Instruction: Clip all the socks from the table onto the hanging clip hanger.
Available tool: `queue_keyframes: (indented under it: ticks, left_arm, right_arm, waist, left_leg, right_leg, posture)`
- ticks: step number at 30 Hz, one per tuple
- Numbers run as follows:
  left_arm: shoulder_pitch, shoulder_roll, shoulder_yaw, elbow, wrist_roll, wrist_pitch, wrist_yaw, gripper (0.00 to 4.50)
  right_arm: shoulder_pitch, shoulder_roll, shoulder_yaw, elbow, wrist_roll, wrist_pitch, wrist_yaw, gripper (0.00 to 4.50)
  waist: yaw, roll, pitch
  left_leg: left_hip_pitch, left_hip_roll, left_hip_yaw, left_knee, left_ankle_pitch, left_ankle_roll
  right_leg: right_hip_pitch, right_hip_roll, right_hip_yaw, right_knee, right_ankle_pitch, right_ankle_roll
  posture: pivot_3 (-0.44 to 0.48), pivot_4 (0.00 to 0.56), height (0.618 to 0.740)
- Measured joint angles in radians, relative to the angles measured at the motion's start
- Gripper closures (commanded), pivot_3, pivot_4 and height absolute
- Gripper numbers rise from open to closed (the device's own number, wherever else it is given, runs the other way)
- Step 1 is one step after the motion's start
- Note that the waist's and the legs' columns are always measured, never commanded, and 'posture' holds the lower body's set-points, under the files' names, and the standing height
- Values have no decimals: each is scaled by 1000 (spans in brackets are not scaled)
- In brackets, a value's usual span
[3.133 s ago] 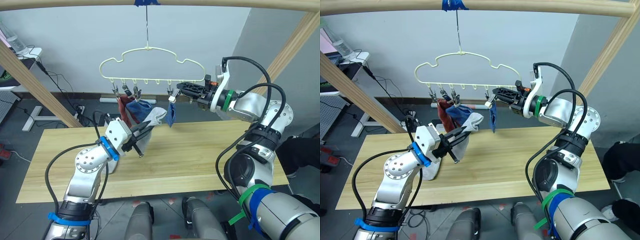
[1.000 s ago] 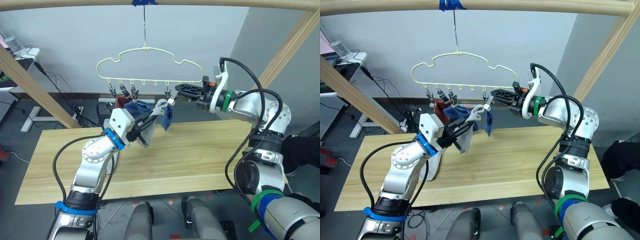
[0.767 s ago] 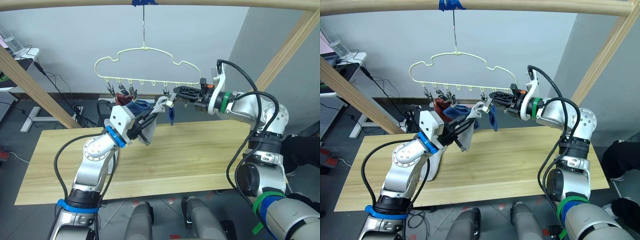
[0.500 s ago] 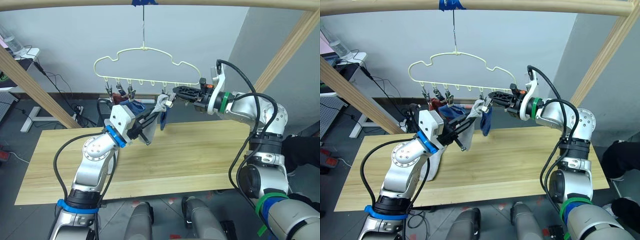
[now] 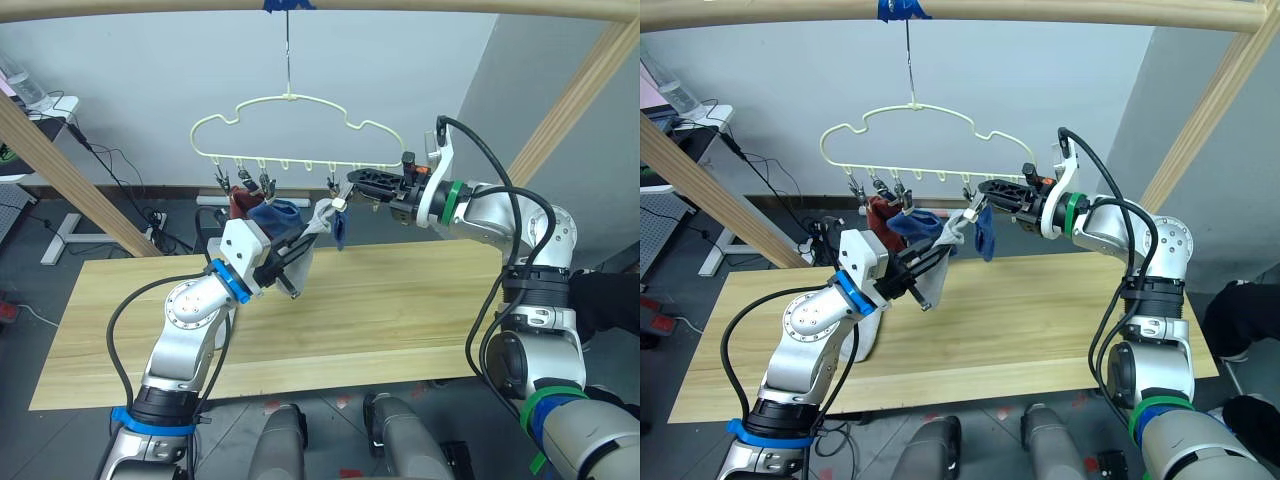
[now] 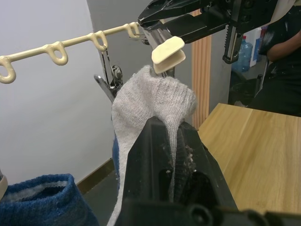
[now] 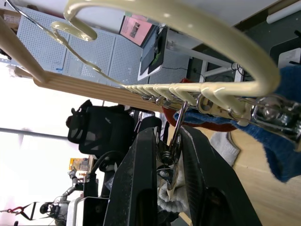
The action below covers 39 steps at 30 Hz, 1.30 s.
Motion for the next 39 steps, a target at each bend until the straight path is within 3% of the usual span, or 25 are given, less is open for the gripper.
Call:
queue_keyframes:
  ticks: [39]
  left_arm:
    - [-23,-8,1,-16,-1,13,13,4482]
  right_arm:
    - [24,-58,81,-20,57,-49,9,3835]
  waist:
    - [3,0,0]
  left_leg:
    - [0,0,0,0,0,0]
  right_leg:
    - [0,0,0,0,0,0]
  posture:
    - [-2,259,740]
